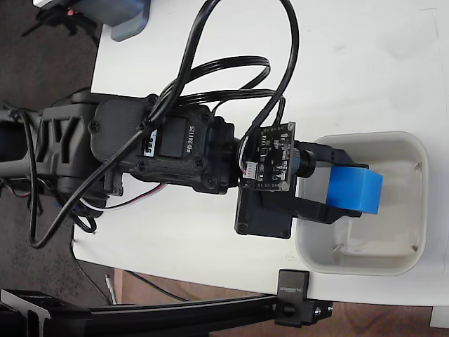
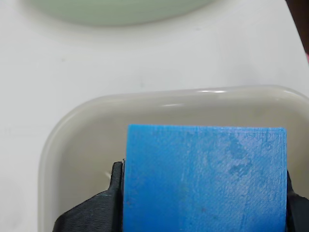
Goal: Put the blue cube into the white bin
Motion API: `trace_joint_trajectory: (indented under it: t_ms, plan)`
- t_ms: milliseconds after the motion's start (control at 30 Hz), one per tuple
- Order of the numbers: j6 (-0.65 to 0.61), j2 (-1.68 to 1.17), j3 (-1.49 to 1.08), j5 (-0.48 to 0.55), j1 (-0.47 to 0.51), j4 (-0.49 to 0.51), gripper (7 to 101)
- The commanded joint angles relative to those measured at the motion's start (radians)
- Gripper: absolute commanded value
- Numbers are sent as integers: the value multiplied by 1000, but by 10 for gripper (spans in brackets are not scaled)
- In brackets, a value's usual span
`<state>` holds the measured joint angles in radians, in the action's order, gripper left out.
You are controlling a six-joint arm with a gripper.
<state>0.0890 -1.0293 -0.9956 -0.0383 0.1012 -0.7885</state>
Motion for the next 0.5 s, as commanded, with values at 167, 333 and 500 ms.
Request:
trace_joint_trajectory:
  t_ms: [167, 333, 500]
  plan:
    - [-2, -153, -121, -28, 0, 38, 1003]
    - [-28, -466, -492, -135, -71, 25, 1003]
    - [-29, -917, -986, -169, -129, 32, 1003]
